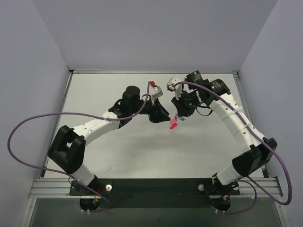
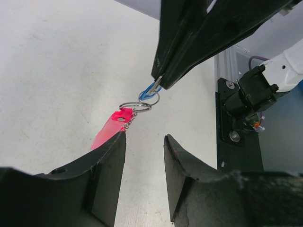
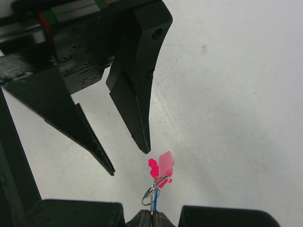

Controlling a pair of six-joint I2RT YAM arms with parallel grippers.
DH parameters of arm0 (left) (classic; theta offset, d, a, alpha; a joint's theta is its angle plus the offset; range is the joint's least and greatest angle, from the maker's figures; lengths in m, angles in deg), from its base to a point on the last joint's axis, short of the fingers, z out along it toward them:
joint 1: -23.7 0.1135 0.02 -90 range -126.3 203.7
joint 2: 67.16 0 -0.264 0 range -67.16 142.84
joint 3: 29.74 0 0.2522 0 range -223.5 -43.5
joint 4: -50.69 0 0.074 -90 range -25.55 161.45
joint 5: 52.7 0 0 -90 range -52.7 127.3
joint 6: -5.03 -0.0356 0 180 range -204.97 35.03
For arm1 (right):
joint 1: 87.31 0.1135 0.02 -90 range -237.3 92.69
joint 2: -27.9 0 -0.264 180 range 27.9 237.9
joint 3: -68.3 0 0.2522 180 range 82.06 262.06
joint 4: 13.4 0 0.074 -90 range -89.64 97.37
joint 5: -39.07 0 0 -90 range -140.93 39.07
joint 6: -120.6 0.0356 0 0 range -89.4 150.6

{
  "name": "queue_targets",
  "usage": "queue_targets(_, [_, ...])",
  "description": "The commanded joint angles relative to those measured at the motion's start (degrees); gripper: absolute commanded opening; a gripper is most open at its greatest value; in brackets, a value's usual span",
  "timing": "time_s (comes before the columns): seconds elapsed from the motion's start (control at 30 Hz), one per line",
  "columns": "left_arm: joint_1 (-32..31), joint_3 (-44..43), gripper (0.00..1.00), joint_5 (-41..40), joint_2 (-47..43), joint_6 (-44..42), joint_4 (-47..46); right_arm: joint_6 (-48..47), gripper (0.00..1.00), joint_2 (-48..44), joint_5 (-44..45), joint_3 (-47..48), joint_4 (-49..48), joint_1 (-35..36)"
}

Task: Remove the keys from the keyring

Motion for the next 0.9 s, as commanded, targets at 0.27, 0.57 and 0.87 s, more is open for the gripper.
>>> queue_targets(0.27, [-2.5,-0.9,0.50,1.6,0.7,-2.0,-2.7,4.8,0.00,4.4,5.6,6.6,7.1,3.5])
queue_targets(0.57, [-4.1,-2.3,0.50,-2.4,0.7,-5.9,1.0,8.2,0.00,6.3,1.3,8.5,7.7,3.5])
queue_targets(0.87, [-5.2,-3.6,0.51,-7.1,1.8,-7.2,2.8,9.6,0.00,7.1,-1.1,8.9,7.6,3.5])
